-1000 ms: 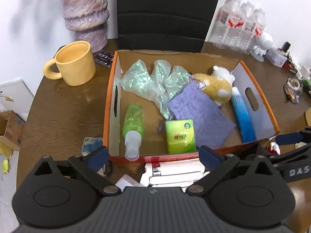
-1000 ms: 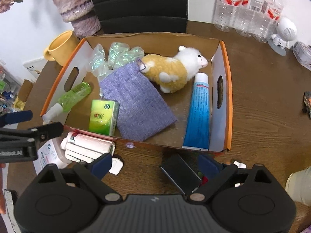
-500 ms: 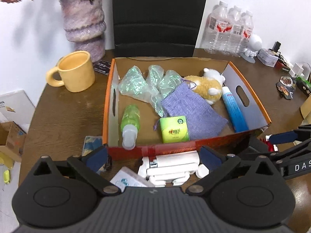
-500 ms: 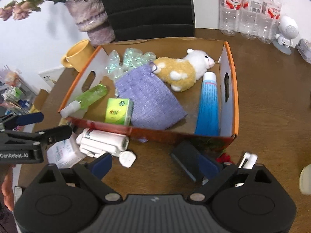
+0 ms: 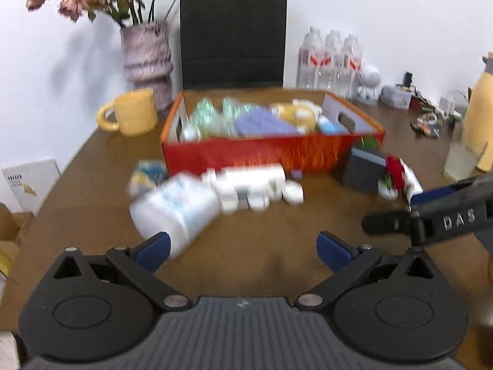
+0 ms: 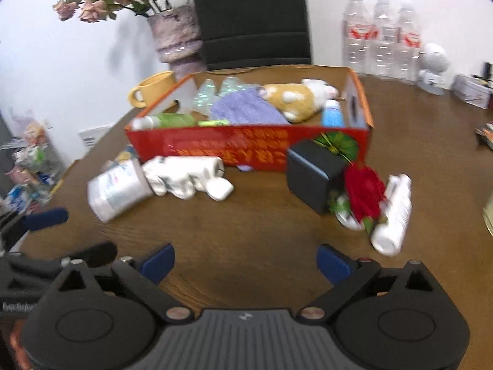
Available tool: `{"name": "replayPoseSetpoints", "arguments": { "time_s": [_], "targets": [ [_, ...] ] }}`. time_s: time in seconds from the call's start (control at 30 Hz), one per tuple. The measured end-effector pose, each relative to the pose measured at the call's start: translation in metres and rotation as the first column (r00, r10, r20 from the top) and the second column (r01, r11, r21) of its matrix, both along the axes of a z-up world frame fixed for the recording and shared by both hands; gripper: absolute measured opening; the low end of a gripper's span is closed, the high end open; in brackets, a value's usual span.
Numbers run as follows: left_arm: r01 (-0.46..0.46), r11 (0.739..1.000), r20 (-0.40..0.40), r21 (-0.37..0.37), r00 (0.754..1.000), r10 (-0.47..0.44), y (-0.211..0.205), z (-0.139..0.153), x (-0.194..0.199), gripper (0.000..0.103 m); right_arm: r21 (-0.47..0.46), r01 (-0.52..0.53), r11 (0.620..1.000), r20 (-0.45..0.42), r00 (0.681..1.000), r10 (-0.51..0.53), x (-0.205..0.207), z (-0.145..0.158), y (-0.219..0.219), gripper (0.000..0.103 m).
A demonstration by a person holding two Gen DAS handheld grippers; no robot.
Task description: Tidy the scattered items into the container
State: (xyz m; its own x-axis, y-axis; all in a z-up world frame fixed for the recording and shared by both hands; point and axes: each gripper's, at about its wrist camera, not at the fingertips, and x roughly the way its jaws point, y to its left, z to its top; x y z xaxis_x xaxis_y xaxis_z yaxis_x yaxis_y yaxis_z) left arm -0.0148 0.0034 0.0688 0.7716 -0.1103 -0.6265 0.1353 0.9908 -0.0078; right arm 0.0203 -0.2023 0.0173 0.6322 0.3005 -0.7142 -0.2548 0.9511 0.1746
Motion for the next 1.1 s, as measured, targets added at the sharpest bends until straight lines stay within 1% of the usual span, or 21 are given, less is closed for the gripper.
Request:
{"name": "replayPoseSetpoints", "arguments": {
  "time_s": [0.1,0.17,0.3,0.37,0.43,0.53,0.7,0.87,0.93,1.1],
  "targets": [
    [-0.014,1.0,-0.035,-0.002,0.999,0.014,-0.004,-0.019,0.004,0.103,-0.008,0.036,0.999,0.063,0.997,-0.036,-0.015,-0.011,0.002,0.099],
    [-0.026,0.999,-0.054,0.026,0.998,0.027,-0.009,-0.028,0.006,0.103,-0.011,0.058,0.998,0.074,0.996,-0.057,-0.021,-0.02,0.003,0.099],
    [-0.012,0.997,-0.041,0.074,0.999,0.015,-0.019,-0.037,0.003,0.103,-0.048,0.118,0.992,0.09,0.989,-0.114,-0.025,-0.037,0.002,0.1],
    [-0.003,0.997,-0.037,0.082,0.999,0.006,-0.023,-0.04,0.002,0.103,-0.055,0.147,0.988,0.087,0.986,-0.142,-0.024,-0.044,-0.003,0.1],
    [-0.004,0.997,-0.04,0.083,0.999,0.007,-0.026,-0.043,0.003,0.103,-0.053,0.168,0.984,0.083,0.983,-0.164,-0.024,-0.048,-0.008,0.1],
    [-0.03,0.994,-0.025,0.103,0.999,0.033,-0.029,-0.048,0.004,0.103,-0.051,0.179,0.982,0.103,0.979,-0.173,-0.028,-0.052,-0.011,0.103],
    [-0.04,0.997,-0.004,0.07,0.999,0.041,-0.022,-0.053,0.005,0.103,-0.041,0.191,0.981,0.128,0.975,-0.184,-0.026,-0.056,-0.012,0.103],
    [-0.07,0.997,-0.018,0.023,0.997,0.071,-0.01,-0.054,0.009,0.103,-0.083,0.162,0.983,0.139,0.979,-0.15,-0.027,-0.057,-0.005,0.103],
    [-0.078,0.997,-0.018,0.023,0.997,0.079,-0.01,-0.054,0.009,0.103,-0.095,0.125,0.988,0.143,0.983,-0.111,-0.03,-0.057,-0.001,0.103],
    [-0.082,0.996,-0.02,0.026,0.996,0.083,-0.012,-0.052,0.009,0.103,-0.118,0.159,0.98,0.142,0.98,-0.142,-0.026,-0.057,0.003,0.103]
  ]
}}
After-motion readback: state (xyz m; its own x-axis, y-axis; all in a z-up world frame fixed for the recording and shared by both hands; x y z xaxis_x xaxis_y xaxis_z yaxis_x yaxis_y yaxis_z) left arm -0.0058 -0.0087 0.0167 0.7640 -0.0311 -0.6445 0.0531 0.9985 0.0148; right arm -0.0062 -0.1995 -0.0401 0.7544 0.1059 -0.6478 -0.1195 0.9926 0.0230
